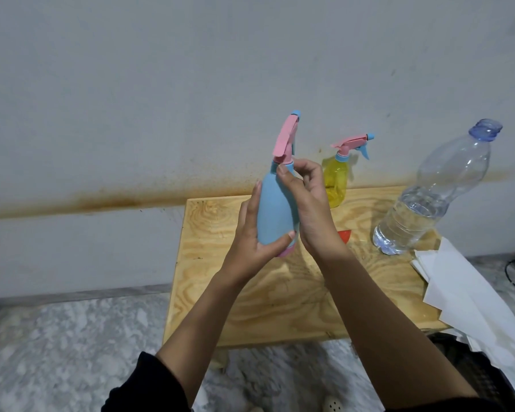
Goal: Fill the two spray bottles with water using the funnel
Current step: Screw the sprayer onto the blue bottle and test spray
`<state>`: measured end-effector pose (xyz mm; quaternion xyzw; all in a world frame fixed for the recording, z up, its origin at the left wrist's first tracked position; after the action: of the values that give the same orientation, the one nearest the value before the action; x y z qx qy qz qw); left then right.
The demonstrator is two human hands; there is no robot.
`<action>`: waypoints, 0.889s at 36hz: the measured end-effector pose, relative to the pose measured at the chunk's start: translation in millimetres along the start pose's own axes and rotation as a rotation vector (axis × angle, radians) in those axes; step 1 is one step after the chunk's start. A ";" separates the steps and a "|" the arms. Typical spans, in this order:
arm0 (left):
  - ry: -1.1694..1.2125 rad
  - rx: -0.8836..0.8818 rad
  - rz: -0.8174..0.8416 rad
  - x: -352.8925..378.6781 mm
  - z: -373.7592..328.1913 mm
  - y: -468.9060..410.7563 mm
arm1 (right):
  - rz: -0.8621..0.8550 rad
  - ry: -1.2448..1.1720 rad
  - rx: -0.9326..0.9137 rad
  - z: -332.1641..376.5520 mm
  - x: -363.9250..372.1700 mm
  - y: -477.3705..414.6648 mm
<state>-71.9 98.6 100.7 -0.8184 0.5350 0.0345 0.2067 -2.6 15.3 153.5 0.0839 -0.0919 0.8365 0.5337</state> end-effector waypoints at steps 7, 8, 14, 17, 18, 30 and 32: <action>-0.007 0.013 -0.002 2.9 -4.0 4.7 | 0.051 0.075 -0.044 7.3 3.5 3.5; -0.008 0.014 -0.004 3.1 -4.6 5.4 | 0.051 0.084 -0.053 7.9 3.5 3.7; -0.018 0.021 -0.013 4.6 -4.5 8.6 | 0.031 0.161 -0.112 11.0 1.3 6.1; -0.035 0.011 -0.038 4.4 -3.5 10.7 | 0.042 0.225 -0.148 13.3 2.7 8.2; -0.043 0.006 -0.042 4.4 -3.4 11.5 | 0.047 0.245 -0.160 14.3 3.0 8.9; 0.043 -0.030 0.168 2.7 -7.6 8.7 | 0.184 0.033 -0.054 10.0 -11.6 5.9; 0.065 -0.043 0.156 5.3 -5.4 8.1 | 0.178 0.063 -0.047 9.8 -11.9 6.4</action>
<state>-77.8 89.3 101.7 -0.7791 0.6029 0.0353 0.1682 -3.1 -0.2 159.7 0.0365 -0.1019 0.8805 0.4615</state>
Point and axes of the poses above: each hand's wrist, its own y-axis away from the middle knuckle, its own x-axis out of the palm, z = x × y, the point moved 9 cm from there along -y, towards the middle knuckle, and after that the axes turned 5 degrees about y, right-handed, at the moved point
